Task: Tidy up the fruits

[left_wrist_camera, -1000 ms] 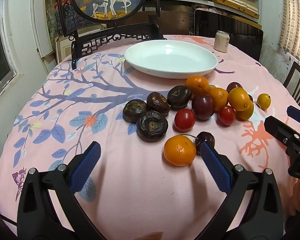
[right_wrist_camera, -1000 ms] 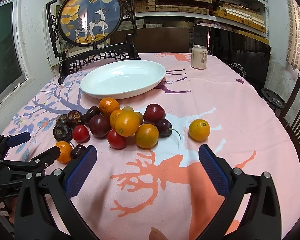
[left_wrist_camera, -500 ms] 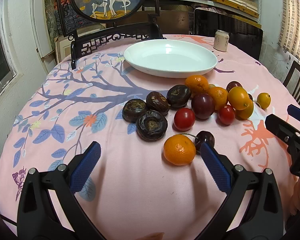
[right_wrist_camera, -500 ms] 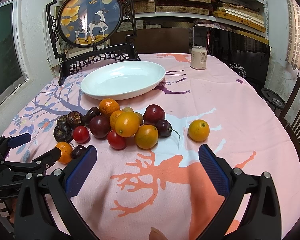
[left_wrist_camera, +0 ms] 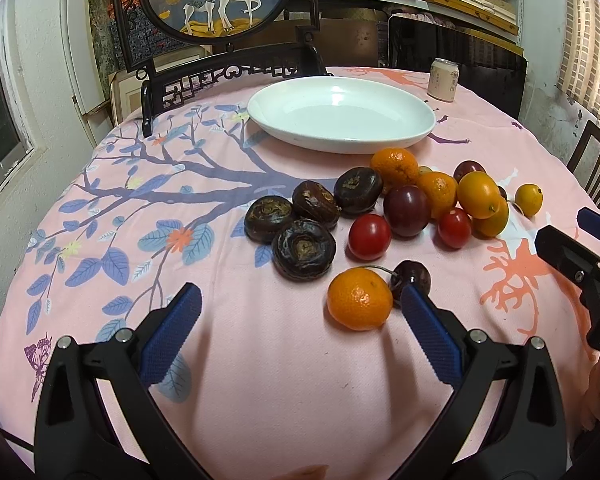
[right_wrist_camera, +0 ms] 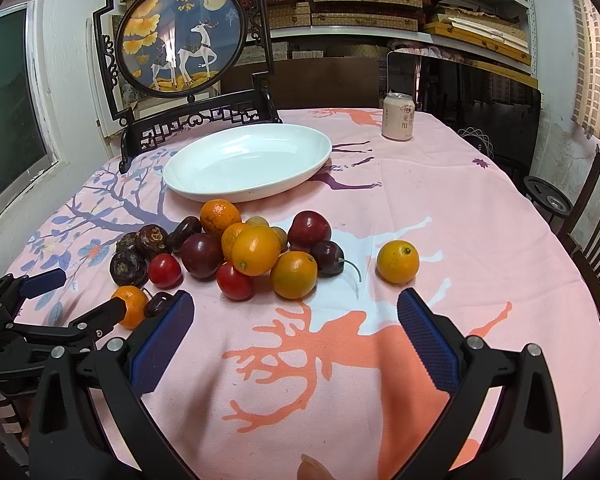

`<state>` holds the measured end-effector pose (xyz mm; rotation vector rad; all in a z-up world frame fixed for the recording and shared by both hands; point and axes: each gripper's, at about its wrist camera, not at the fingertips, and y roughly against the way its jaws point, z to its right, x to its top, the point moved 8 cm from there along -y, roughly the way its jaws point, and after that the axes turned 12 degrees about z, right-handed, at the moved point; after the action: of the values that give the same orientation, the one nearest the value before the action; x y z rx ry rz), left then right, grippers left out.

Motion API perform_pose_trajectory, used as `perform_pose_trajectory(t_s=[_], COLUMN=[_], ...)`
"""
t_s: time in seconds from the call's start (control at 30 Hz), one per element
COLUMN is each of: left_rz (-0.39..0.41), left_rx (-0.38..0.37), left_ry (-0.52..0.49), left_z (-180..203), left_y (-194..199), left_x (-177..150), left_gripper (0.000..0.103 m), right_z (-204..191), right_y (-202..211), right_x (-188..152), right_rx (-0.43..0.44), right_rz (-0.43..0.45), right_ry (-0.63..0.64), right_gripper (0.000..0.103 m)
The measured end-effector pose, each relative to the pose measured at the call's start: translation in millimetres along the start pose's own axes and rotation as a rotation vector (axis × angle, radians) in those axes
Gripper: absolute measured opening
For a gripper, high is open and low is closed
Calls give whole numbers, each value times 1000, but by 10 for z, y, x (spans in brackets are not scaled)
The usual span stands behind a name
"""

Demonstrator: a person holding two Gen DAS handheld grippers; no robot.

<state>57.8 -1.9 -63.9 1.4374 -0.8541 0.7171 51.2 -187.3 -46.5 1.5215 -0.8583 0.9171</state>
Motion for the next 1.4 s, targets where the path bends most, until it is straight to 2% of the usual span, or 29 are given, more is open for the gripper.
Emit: perform_pose_trajectory(t_s=[0.47,0.6,0.8,0.93,1.13,1.17,1.27,1.33,1.4], left_rz=[-13,-47,-118,-197,-204,-202,-182,-143,-147], left_rx=[-11,-30,-66,-82,-120,-124,-97,-113,-171], left_ry=[4,3,-33,-51,-54,-62,-95,-133,-139], left_z=[11,25,111,153,144,143,166,245,318], left_y=[-20,-56,-145,-251,-243,-228,-203,-168,-154], left_x=[-35,-81,-172,-273,-304,-307,-272,-211,-211], left_gripper=[101,101,101,101,101,101,100,95,80], right_z=[1,71,226,263,432,482,474,473,468], right_y=[-12,-38,-40,-116,-184,-224,-209,-190,-185], right_x=[-46,-133,-317,-421,-562,-640,-656,-672,-682], right_rx=[4,23,2,-2,1,10,79,113,122], right_rz=[-25,-87,-144,-199,-273,-319,-321,-323,-322], right_ry=[3,-7,29,48,83,88,142,160,167], right_gripper=[102,102,102,102,102,102,102,102,102])
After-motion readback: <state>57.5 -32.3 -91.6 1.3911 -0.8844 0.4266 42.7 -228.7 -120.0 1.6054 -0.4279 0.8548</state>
